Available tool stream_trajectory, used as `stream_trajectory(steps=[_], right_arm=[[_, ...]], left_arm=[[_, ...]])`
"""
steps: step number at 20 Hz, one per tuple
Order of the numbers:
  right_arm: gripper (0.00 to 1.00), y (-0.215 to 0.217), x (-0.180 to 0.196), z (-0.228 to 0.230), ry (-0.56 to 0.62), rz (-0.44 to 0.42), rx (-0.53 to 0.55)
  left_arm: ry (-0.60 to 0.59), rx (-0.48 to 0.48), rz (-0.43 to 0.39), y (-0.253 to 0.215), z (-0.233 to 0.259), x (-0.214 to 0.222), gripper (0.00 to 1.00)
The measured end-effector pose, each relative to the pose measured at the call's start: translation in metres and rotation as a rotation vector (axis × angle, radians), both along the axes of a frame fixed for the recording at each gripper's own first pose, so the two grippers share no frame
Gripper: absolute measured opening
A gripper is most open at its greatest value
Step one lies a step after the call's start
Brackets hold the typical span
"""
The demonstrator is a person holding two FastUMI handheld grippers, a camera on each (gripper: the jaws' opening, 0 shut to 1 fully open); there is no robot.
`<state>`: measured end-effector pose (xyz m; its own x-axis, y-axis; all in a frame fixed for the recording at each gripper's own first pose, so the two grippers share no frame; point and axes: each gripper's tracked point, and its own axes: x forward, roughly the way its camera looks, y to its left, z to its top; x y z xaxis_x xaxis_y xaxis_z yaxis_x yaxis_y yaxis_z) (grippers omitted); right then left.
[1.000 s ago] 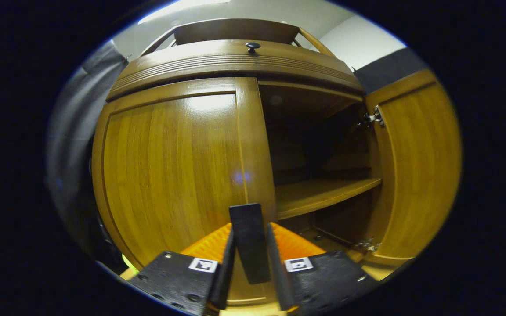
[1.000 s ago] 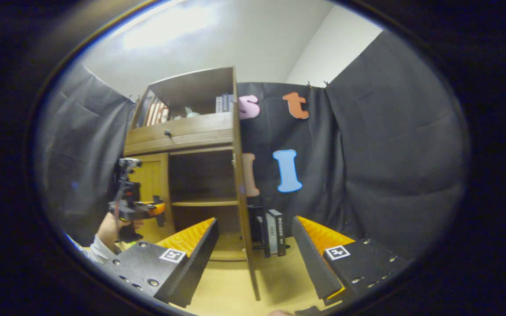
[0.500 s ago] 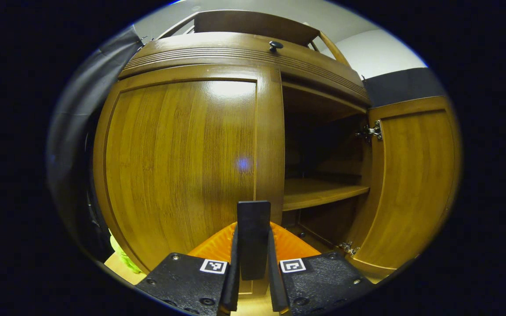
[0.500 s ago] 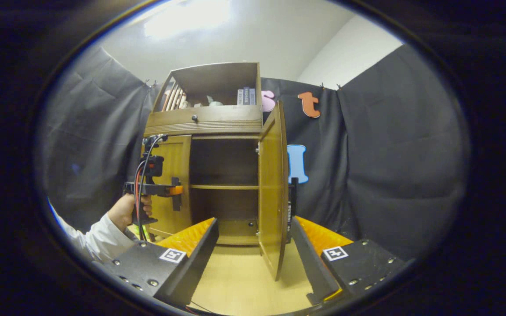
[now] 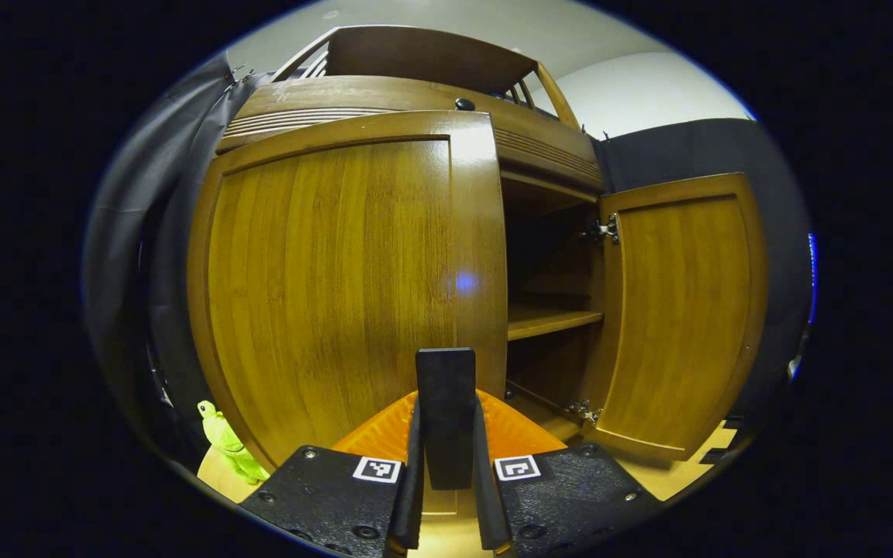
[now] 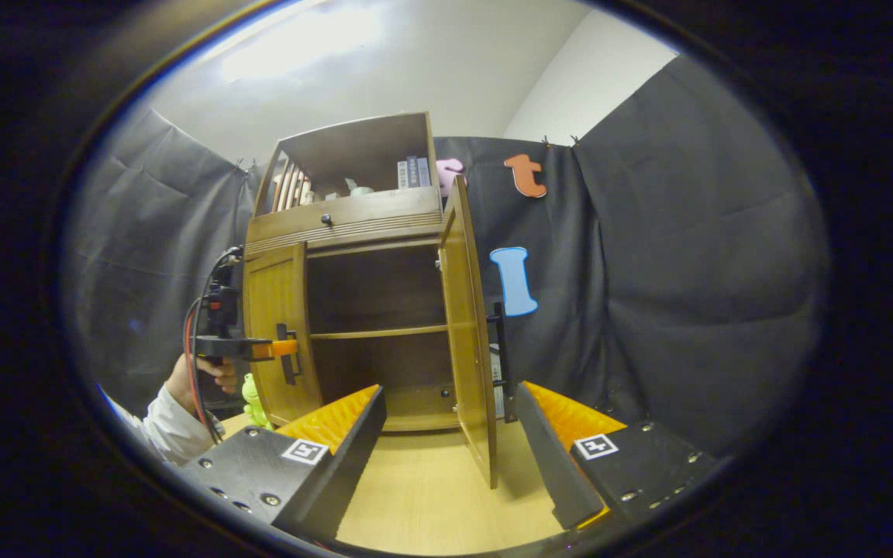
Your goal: Open the right door of the double-door shoe cabinet with the right hand, and open the left door with the left hand.
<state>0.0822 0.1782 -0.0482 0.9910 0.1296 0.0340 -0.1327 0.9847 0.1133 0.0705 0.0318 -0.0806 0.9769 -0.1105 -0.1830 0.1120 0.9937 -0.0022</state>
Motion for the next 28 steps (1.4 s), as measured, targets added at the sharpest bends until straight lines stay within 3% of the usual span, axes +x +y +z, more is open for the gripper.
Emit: stream_trajectory(steps=[2,8,13,16,20,21,23,24,28], right_arm=[[0.96,-0.001,0.002,-0.008,0.015,0.004,0.000],[0.99,0.025,-0.008,-0.003,0.008,0.072,-0.004],[0.96,0.027,-0.017,0.002,-0.014,0.051,-0.014],[0.99,0.032,-0.019,0.007,-0.026,0.056,-0.011],[0.96,0.042,-0.024,0.001,-0.014,0.079,-0.024],[0.99,0.046,-0.024,0.000,-0.014,0.083,-0.024],[0.96,0.047,-0.023,0.004,-0.031,0.078,0.003],[1.00,0.046,-0.022,0.007,-0.044,0.072,0.014],[1.00,0.048,-0.022,0.004,-0.038,0.061,-0.009]], left_arm=[[0.005,-0.022,-0.019,0.004,0.003,-0.018,0.29],[0.013,-0.036,-0.043,0.017,0.008,-0.072,0.30],[0.017,-0.005,-0.025,0.038,0.014,-0.104,0.29],[0.010,0.014,0.000,0.050,0.018,-0.118,0.30],[0.002,0.031,0.041,0.068,0.019,-0.134,0.29],[-0.001,0.040,0.050,0.072,0.019,-0.139,0.29],[-0.015,0.068,0.055,0.081,0.021,-0.143,0.26],[-0.018,0.068,0.065,0.087,0.021,-0.149,0.26],[-0.024,0.090,0.141,0.121,0.024,-0.163,0.22]])
